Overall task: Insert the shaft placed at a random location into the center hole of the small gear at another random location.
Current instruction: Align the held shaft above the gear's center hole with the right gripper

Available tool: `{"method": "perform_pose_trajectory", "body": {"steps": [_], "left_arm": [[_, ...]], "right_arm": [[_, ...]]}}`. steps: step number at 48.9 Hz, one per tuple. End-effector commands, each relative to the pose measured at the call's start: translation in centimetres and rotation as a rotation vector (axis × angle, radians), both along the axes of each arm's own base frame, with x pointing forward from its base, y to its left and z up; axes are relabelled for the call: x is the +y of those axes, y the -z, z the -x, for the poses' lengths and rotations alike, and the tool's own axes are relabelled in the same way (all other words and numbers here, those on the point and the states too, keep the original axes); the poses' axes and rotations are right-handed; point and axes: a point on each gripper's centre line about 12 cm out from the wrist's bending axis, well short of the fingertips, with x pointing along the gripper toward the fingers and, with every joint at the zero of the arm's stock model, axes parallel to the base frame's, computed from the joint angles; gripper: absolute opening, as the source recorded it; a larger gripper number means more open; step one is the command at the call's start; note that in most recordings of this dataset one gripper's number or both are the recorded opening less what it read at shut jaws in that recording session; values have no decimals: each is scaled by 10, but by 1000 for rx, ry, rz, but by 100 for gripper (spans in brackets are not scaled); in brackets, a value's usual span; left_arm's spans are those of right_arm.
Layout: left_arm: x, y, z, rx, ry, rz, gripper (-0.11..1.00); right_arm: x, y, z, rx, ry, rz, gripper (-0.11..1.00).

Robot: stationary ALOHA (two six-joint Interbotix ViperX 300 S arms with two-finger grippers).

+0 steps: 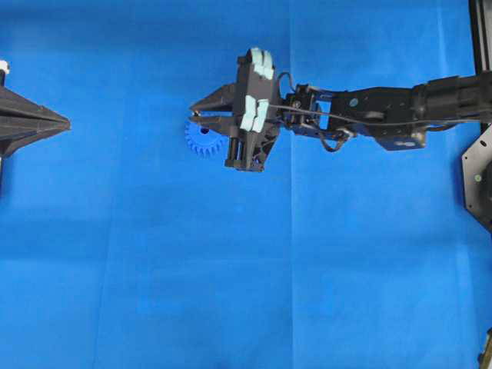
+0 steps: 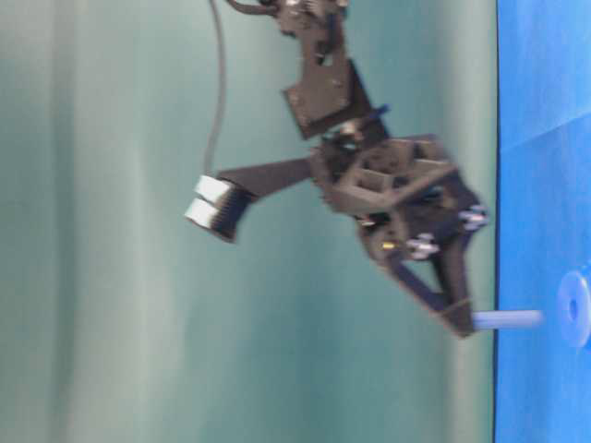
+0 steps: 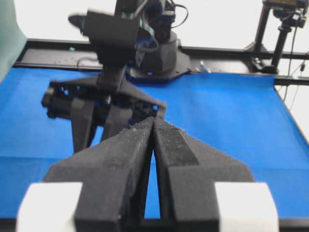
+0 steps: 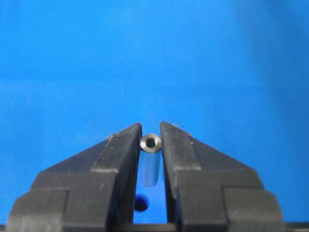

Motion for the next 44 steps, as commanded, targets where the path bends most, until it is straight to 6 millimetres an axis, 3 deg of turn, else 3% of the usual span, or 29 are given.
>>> {"method": "perform_pose_trajectory", "body": {"steps": [1, 21, 44], "left_arm": [[0, -5, -1, -14, -1, 0, 0], [0, -5, -1, -14, -1, 0, 0], [0, -5, -1, -14, -1, -2, 0]], "right_arm": [[1, -31, 2, -72, -5, 18, 3], [4, -26, 5, -58, -11, 18, 3], [3, 23, -1, 0, 14, -17, 3]]}}
